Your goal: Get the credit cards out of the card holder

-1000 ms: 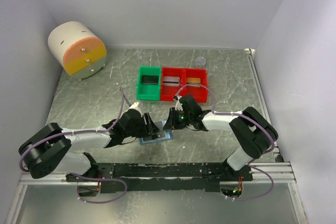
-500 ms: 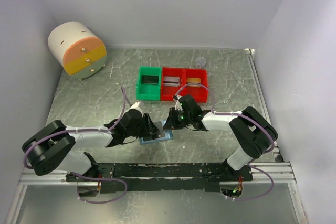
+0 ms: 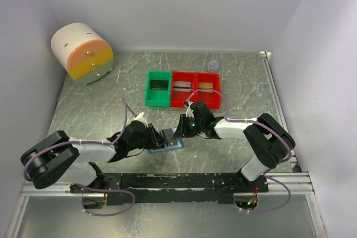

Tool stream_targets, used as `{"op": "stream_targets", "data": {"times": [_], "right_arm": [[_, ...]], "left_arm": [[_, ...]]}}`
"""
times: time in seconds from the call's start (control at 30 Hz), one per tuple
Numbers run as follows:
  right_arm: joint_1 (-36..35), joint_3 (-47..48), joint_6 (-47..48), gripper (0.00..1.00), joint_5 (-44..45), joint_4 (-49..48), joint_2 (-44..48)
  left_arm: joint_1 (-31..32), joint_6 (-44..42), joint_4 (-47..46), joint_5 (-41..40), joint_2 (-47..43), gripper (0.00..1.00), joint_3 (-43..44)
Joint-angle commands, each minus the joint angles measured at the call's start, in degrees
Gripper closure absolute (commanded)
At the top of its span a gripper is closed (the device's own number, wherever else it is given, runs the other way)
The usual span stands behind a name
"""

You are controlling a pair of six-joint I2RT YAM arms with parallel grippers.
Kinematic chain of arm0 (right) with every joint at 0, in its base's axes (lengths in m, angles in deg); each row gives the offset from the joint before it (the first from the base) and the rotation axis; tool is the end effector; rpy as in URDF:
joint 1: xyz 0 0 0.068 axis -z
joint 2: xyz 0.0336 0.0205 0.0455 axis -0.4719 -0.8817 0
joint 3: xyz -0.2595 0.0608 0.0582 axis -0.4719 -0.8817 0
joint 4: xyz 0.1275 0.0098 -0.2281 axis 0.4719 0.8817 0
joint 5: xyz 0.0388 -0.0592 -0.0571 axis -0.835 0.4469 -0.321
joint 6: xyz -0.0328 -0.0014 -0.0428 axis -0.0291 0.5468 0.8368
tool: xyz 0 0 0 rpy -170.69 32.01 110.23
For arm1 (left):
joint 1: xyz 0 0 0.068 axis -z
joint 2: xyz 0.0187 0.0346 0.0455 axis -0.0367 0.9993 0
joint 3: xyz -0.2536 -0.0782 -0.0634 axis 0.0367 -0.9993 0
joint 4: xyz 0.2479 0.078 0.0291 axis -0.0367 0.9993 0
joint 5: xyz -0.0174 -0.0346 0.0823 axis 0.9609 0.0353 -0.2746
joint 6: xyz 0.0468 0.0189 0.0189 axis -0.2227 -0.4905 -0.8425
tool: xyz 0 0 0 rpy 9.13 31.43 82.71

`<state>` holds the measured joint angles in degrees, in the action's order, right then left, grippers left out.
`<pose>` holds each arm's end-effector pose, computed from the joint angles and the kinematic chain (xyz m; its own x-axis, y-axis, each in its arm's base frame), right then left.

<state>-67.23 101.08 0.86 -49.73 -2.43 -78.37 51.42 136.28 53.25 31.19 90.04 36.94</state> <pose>0.2143 0.1910 0.1314 -0.9278 -0.0050 -0.3730 -0.2621 0.7201 0.6425 0.1443 -0.1702 0.1285 -0.8530 -0.3656 -0.3725 0.0535 0.6486 -0.7592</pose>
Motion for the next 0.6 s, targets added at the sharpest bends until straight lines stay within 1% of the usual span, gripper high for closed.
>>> {"op": "stream_targets", "data": {"times": [0.0,0.2,0.27,0.4,0.47,0.57], "right_arm": [[0.1,-1.7,1.7,0.81,5.8,5.5,-1.2],[0.1,-1.5,1.6,0.81,5.6,5.5,-1.0],[0.1,-1.5,1.5,0.81,5.5,5.5,-1.0],[0.1,-1.6,1.6,0.8,5.8,5.6,-0.8],[0.1,-1.4,1.6,0.8,5.8,5.7,-0.9],[0.1,-1.3,1.6,0.8,5.7,5.6,-1.2]], "left_arm": [[0.1,1.4,-7.7,2.7,0.8,0.77,-0.8],[0.1,4.6,-12.9,0.9,0.9,0.79,-3.9],[0.2,5.0,-13.6,0.9,1.1,0.82,-4.2],[0.2,5.2,-10.6,0.6,0.6,0.87,-3.6],[0.1,5.1,-7.4,0.2,-0.3,0.93,-3.0],[0.1,4.9,-3.2,-1.1,-2.6,0.93,-2.9]]}}
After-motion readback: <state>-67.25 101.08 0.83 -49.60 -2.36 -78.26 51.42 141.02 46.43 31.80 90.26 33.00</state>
